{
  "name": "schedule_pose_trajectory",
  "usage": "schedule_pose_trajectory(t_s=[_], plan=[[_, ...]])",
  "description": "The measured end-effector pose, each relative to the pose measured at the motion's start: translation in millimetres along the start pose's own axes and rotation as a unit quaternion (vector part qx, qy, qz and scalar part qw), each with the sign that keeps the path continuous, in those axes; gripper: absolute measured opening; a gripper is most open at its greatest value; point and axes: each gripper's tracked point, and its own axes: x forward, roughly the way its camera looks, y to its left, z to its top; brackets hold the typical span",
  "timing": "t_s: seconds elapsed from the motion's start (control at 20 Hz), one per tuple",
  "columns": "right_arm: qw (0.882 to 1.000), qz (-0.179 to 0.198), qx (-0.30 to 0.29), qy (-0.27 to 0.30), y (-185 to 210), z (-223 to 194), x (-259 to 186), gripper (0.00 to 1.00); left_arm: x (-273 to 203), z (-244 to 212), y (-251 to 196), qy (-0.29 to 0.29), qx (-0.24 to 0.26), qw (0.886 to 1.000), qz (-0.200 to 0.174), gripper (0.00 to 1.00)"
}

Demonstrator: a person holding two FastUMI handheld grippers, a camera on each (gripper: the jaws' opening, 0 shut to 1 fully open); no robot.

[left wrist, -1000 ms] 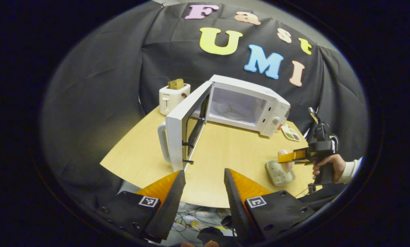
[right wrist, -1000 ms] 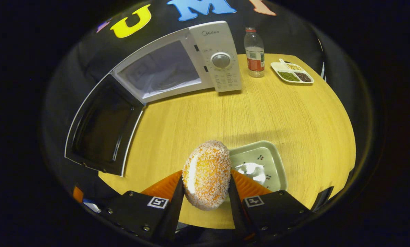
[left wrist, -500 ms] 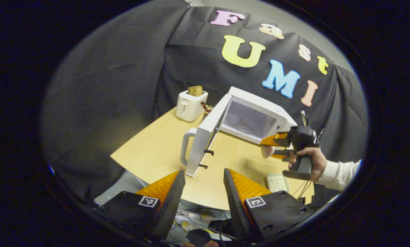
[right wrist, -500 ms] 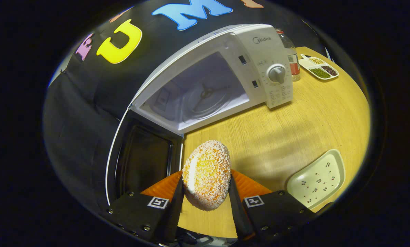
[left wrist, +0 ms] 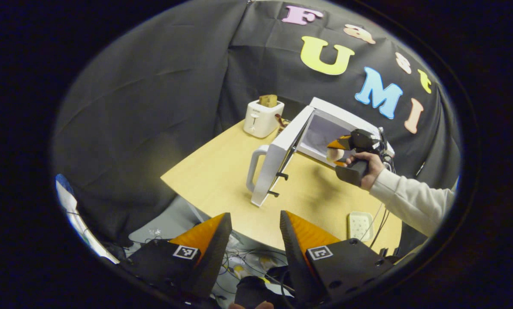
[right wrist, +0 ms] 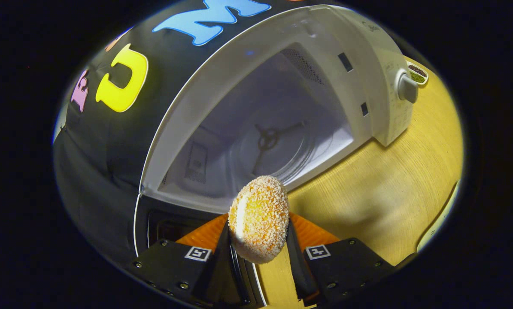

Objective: Open the microwave oven with the left hand, put the food in, and close the microwave oven.

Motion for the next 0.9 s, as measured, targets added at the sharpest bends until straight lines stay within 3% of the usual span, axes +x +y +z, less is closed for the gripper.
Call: schedule_pose_trajectory(t_s=[0.05, 0.1, 0.2, 0.3, 0.35, 0.4, 0.45, 0.65, 0.7, 0.85, 0.9], plan=[[1.0, 0.003, 0.002, -0.011, 3, 7, 8, 0.65, -4, 0, 0, 0.002, -0.001, 1.0, 0.006, 0.84], [1.0, 0.002, -0.002, -0.013, 5, 0, 14, 0.65, -6, 0, -2, 0.005, -0.001, 1.0, 0.012, 0.72], [1.0, -0.009, -0.005, -0.027, 3, 8, 31, 0.65, -5, -4, -2, 0.015, 0.007, 1.0, 0.025, 0.78], [0.998, -0.022, -0.01, -0.059, -1, 19, 46, 0.65, -7, -7, -6, 0.023, 0.009, 0.999, 0.036, 0.72], [0.997, -0.026, -0.013, -0.076, -5, 24, 53, 0.65, -11, -7, -8, 0.025, 0.009, 0.999, 0.039, 0.84], [0.995, -0.028, -0.014, -0.094, -5, 28, 58, 0.69, -13, -8, -10, 0.027, 0.012, 0.999, 0.042, 0.72], [0.994, -0.037, -0.012, -0.105, -8, 31, 63, 0.69, -17, -9, -11, 0.03, 0.017, 0.998, 0.047, 0.77], [0.996, -0.006, 0.012, -0.093, -3, 31, 67, 0.72, -20, -19, -12, 0.044, 0.018, 0.997, 0.061, 0.78], [0.996, -0.003, 0.017, -0.09, -3, 36, 67, 0.72, -19, -20, -14, 0.045, 0.015, 0.997, 0.061, 0.83], [0.994, 0.025, 0.007, -0.107, 1, 56, 50, 0.72, -11, -19, -15, 0.042, 0.01, 0.997, 0.064, 0.77], [0.993, 0.019, -0.004, -0.117, -9, 66, 51, 0.72, -12, -20, -17, 0.044, 0.008, 0.997, 0.063, 0.83]])
